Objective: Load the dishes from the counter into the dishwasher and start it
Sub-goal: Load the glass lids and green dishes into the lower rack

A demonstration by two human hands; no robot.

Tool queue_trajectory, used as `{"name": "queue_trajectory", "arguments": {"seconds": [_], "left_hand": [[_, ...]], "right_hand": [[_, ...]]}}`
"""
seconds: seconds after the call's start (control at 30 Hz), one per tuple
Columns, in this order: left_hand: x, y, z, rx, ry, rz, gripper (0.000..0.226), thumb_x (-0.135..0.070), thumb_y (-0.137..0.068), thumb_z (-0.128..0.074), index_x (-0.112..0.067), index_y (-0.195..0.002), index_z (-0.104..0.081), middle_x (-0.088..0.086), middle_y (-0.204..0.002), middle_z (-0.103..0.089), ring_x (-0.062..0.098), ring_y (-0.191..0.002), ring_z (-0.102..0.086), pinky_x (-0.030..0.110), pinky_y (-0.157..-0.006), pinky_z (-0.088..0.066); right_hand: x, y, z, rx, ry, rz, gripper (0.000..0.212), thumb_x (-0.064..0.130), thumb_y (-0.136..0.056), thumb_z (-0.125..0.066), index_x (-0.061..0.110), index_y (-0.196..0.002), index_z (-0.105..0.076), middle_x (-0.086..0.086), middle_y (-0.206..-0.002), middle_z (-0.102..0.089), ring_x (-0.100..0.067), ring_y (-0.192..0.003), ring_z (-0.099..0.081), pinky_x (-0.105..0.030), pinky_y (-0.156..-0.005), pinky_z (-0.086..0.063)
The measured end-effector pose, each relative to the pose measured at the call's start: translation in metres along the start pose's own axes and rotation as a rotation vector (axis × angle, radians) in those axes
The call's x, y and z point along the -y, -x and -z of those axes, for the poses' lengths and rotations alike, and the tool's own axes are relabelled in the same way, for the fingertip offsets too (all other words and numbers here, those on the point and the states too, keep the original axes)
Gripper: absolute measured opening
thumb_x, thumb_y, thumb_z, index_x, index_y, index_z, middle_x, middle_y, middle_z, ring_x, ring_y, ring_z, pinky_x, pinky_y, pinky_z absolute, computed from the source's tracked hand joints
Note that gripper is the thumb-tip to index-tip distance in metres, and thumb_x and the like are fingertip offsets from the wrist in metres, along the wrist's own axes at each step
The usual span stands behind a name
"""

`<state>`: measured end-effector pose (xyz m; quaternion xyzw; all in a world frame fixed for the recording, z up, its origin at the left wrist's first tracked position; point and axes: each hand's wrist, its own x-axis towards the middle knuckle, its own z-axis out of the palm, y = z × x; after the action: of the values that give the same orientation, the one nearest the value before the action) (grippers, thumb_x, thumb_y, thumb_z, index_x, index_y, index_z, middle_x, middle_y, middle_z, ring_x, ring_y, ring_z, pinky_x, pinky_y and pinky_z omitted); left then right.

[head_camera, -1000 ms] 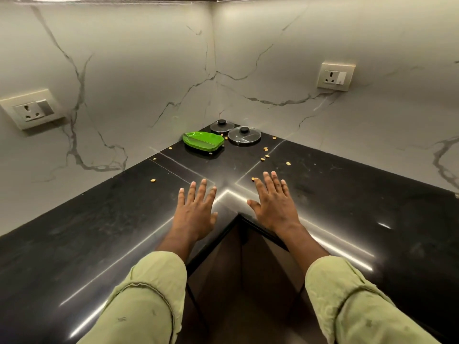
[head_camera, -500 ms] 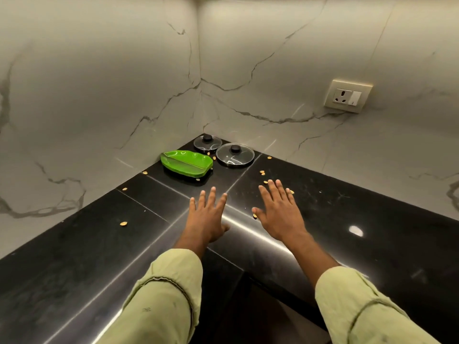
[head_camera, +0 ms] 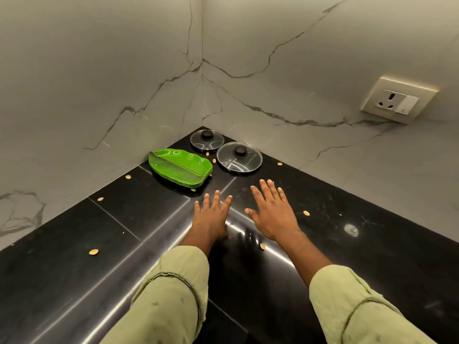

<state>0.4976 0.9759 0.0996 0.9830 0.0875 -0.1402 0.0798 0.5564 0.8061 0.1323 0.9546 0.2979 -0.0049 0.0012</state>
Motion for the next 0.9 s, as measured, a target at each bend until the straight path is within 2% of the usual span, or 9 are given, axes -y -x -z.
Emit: {"name": "queue_trajectory", "arguments": {"seconds": [0.23, 0.33, 0.4, 0.5, 0.57, 0.63, 0.73, 0.83, 0.9], "left_hand": [[-0.004, -0.076, 0.010, 0.152, -0.061, 0.014, 0.134, -0.041, -0.068, -0.089, -0.027, -0.158, 0.010, 0.011, -0.163, 0.021, 0.040, -0.149, 0.016, 0.062, -0.119, -0.003], [-0.006, -0.106, 0.013, 0.282, -0.035, 0.039, 0.142, -0.037, -0.061, -0.093, -0.024, -0.158, 0.010, 0.009, -0.164, 0.020, 0.040, -0.150, 0.012, 0.063, -0.118, -0.011], [-0.008, -0.121, 0.015, 0.355, -0.009, 0.087, 0.139, -0.030, -0.066, -0.092, -0.026, -0.157, 0.013, 0.004, -0.163, 0.024, 0.040, -0.150, 0.011, 0.065, -0.116, -0.016], [-0.018, -0.135, 0.016, 0.384, 0.019, 0.153, 0.109, -0.020, -0.090, -0.072, -0.029, -0.157, 0.014, 0.001, -0.162, 0.028, 0.041, -0.149, 0.014, 0.068, -0.113, -0.018], [-0.020, -0.140, 0.020, 0.400, 0.036, 0.172, 0.104, -0.018, -0.093, -0.066, -0.028, -0.156, 0.016, 0.000, -0.161, 0.030, 0.042, -0.149, 0.016, 0.068, -0.113, -0.015], [-0.020, -0.141, 0.024, 0.413, 0.061, 0.180, 0.104, -0.017, -0.093, -0.066, -0.029, -0.156, 0.016, 0.000, -0.161, 0.030, 0.042, -0.148, 0.017, 0.068, -0.113, -0.015], [-0.020, -0.141, 0.023, 0.452, 0.061, 0.194, 0.120, -0.016, -0.083, -0.078, -0.031, -0.155, 0.017, -0.001, -0.160, 0.033, 0.043, -0.148, 0.019, 0.070, -0.113, -0.014], [-0.018, -0.145, 0.017, 0.508, 0.032, 0.197, 0.149, -0.017, -0.062, -0.094, -0.032, -0.153, 0.023, -0.002, -0.156, 0.039, 0.043, -0.147, 0.022, 0.072, -0.112, -0.014], [-0.016, -0.147, 0.015, 0.524, 0.027, 0.204, 0.157, -0.017, -0.055, -0.097, -0.033, -0.151, 0.026, -0.003, -0.154, 0.042, 0.042, -0.146, 0.023, 0.072, -0.112, -0.013]], "right_hand": [[-0.020, -0.088, -0.009, 0.018, -0.013, 0.093, 0.070, 0.055, -0.101, -0.030, 0.022, -0.157, -0.004, -0.007, -0.164, 0.006, -0.024, -0.150, 0.012, -0.041, -0.120, 0.004], [-0.030, -0.128, -0.016, 0.047, -0.012, 0.126, 0.070, 0.052, -0.101, -0.034, 0.023, -0.156, -0.004, -0.008, -0.164, 0.005, -0.025, -0.150, 0.010, -0.043, -0.121, 0.002], [-0.033, -0.156, -0.025, 0.069, -0.022, 0.138, 0.070, 0.050, -0.100, -0.038, 0.021, -0.157, -0.007, -0.009, -0.164, 0.001, -0.026, -0.151, 0.007, -0.044, -0.122, -0.001], [-0.034, -0.194, -0.039, 0.068, 0.023, 0.159, 0.068, 0.047, -0.095, -0.052, 0.017, -0.151, -0.026, -0.013, -0.158, -0.024, -0.031, -0.148, -0.016, -0.046, -0.120, -0.017], [-0.031, -0.213, -0.045, 0.042, 0.100, 0.198, 0.059, 0.046, -0.090, -0.060, 0.015, -0.137, -0.041, -0.013, -0.140, -0.045, -0.034, -0.132, -0.041, -0.046, -0.109, -0.032], [-0.026, -0.227, -0.050, 0.045, 0.134, 0.223, 0.055, 0.043, -0.088, -0.064, 0.014, -0.131, -0.046, -0.013, -0.131, -0.050, -0.035, -0.121, -0.050, -0.046, -0.099, -0.038], [-0.017, -0.239, -0.053, 0.017, 0.155, 0.259, 0.051, 0.035, -0.087, -0.068, 0.013, -0.128, -0.047, -0.014, -0.125, -0.051, -0.036, -0.116, -0.052, -0.046, -0.092, -0.042], [-0.016, -0.249, -0.054, -0.014, 0.228, 0.283, 0.048, 0.025, -0.086, -0.069, 0.013, -0.126, -0.046, -0.014, -0.123, -0.051, -0.035, -0.113, -0.054, -0.045, -0.087, -0.046], [-0.014, -0.253, -0.054, -0.022, 0.235, 0.279, 0.051, 0.022, -0.085, -0.070, 0.013, -0.128, -0.043, -0.014, -0.124, -0.050, -0.036, -0.113, -0.054, -0.046, -0.084, -0.047]]}}
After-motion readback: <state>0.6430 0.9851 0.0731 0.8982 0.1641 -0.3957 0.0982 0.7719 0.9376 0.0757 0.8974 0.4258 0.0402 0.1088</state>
